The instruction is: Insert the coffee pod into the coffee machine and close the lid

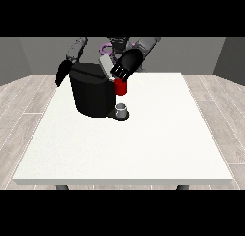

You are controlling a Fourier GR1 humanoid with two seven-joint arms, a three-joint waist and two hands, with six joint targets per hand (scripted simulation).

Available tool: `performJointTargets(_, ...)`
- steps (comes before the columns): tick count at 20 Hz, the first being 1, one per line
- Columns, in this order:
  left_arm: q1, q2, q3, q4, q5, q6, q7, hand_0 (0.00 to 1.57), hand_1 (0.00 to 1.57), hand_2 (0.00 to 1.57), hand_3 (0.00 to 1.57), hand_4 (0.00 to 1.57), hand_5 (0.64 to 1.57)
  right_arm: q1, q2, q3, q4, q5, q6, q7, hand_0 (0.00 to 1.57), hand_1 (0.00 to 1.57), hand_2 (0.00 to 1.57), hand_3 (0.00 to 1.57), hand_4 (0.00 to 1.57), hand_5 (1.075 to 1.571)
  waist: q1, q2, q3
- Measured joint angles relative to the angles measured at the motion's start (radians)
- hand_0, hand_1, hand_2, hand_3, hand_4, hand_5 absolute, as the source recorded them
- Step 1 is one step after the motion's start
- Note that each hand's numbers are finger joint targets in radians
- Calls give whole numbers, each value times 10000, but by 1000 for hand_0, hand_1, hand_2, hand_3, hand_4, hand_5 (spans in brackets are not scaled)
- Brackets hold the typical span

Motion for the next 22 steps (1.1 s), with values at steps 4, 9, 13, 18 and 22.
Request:
performJointTargets(4,169,-18,-228,-39,-286,272,-116,1216,1216,1228,1104,0,1571,123,-46,-6,-30,-43,93,-34,0,0,0,0,0,1571,-8,-132,0)
performJointTargets(9,334,106,-642,-104,-813,668,-455,1160,1160,1178,1050,0,1571,44,-148,-89,-116,-66,95,-17,0,0,0,0,0,1571,-3,16,3)
performJointTargets(13,323,316,-644,18,-964,806,-693,1115,1115,1136,1016,0,1571,40,-157,-42,-229,-38,108,12,0,0,0,0,0,1571,-86,184,9)
performJointTargets(18,198,304,-436,78,-900,1017,-792,1150,1150,1145,953,0,1571,-46,-39,7,-233,44,-53,45,0,0,0,0,0,1571,-96,342,14)
performJointTargets(22,91,430,-261,100,-829,1180,-1085,1247,1247,1210,954,0,1571,-78,1,122,-339,148,-96,81,0,0,0,0,41,1571,-166,491,7)
